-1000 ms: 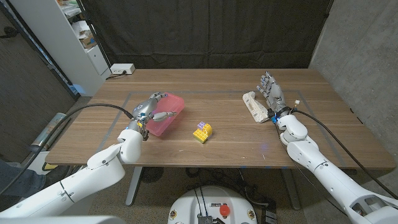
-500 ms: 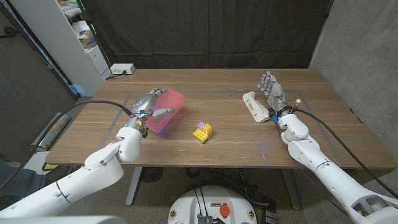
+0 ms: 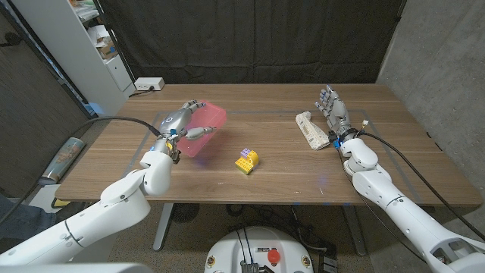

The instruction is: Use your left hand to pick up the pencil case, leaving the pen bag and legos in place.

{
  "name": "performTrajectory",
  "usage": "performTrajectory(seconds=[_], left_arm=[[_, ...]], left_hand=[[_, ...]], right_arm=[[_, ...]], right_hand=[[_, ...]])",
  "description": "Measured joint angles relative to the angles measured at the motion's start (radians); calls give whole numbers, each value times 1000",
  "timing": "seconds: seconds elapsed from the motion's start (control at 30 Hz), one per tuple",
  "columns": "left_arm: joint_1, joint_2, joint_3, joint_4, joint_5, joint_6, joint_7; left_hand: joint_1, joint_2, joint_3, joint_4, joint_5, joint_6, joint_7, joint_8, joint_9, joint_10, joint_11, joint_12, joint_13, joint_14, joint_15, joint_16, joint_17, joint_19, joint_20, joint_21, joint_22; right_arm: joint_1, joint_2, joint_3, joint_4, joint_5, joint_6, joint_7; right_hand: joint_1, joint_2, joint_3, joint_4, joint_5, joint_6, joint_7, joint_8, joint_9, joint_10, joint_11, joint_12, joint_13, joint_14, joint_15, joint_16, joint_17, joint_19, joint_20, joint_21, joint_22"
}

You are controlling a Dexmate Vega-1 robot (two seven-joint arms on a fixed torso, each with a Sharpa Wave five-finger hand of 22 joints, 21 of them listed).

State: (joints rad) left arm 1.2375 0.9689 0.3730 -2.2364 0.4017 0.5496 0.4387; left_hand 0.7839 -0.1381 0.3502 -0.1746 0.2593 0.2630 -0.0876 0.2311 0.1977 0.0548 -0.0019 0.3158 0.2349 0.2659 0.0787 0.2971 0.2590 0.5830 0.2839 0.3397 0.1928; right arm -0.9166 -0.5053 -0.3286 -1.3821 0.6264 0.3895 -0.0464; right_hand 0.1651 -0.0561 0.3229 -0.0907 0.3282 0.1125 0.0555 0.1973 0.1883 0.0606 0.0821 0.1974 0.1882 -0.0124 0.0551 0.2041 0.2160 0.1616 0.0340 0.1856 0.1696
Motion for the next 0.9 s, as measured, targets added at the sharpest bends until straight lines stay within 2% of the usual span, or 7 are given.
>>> performTrajectory(seconds=[0.9], left_arm=[[-13,-4,-30,-49,65,6,-30]], left_hand=[[1,-1,0,0,9,11,11,-8,0,5,-5,0,5,4,5,3,8,-3,-6,-1,0]], right_arm=[[1,-1,-1,-3,0,-7,-1]], right_hand=[[0,0,0,0,0,0,0,0,0,0,0,0,0,4,4,0,0,0,0,0,0]])
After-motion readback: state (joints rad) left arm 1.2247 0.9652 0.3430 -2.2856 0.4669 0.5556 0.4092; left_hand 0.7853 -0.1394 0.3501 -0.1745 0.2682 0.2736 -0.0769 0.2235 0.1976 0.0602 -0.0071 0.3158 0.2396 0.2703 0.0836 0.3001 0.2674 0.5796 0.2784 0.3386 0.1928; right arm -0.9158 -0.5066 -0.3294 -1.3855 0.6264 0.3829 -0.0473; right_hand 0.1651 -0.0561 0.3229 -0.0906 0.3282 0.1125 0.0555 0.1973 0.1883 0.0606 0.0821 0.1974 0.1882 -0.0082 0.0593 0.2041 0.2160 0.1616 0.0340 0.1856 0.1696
